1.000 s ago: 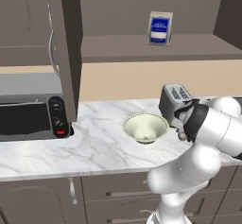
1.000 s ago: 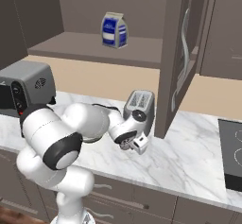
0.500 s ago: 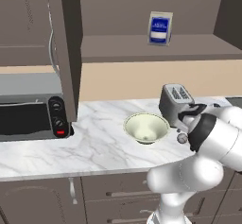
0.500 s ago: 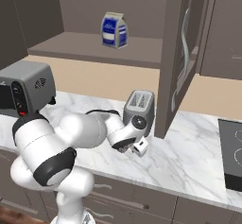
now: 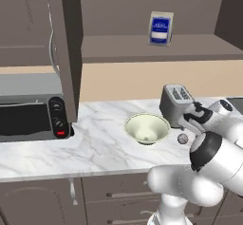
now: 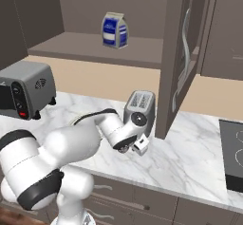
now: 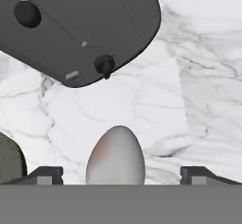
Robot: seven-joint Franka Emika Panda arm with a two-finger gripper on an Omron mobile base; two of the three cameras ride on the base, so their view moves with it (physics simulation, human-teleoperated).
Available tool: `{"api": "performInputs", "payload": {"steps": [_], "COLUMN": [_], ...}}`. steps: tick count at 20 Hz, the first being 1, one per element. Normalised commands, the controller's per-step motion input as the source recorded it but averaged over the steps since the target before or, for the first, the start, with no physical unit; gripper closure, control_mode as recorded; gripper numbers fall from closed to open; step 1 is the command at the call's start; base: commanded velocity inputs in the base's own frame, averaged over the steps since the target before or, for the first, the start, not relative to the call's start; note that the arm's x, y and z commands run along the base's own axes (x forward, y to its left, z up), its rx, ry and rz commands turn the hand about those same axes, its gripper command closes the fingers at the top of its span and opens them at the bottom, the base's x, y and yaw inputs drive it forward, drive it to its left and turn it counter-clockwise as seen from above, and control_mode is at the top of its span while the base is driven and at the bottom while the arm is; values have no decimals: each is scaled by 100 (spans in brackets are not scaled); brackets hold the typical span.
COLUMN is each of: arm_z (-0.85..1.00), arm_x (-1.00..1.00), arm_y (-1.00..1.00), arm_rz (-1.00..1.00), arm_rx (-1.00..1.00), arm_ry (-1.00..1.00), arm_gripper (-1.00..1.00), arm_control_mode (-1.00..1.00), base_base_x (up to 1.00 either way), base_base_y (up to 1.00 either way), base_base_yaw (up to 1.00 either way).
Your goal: Pick the egg and butter from the fridge and place them by the bowl for mixing.
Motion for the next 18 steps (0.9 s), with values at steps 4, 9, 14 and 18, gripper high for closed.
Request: {"api": "performInputs", "payload": {"steps": [4, 9, 14, 18], "arm_z": [31, 35, 43, 46], "arm_x": [-42, -33, -35, -35], "arm_y": [4, 27, 35, 40], "arm_rz": [0, 0, 3, 5], "arm_rx": [-8, -9, -11, -14], "arm_ry": [-6, -14, -13, -2], "arm_gripper": [-100, -100, -100, -100], "arm_control_mode": [-100, -100, -100, -100], "base_base_x": [0, 0, 0, 0], "base_base_y": [0, 0, 0, 0], "base_base_yaw": [0, 0, 0, 0]}}
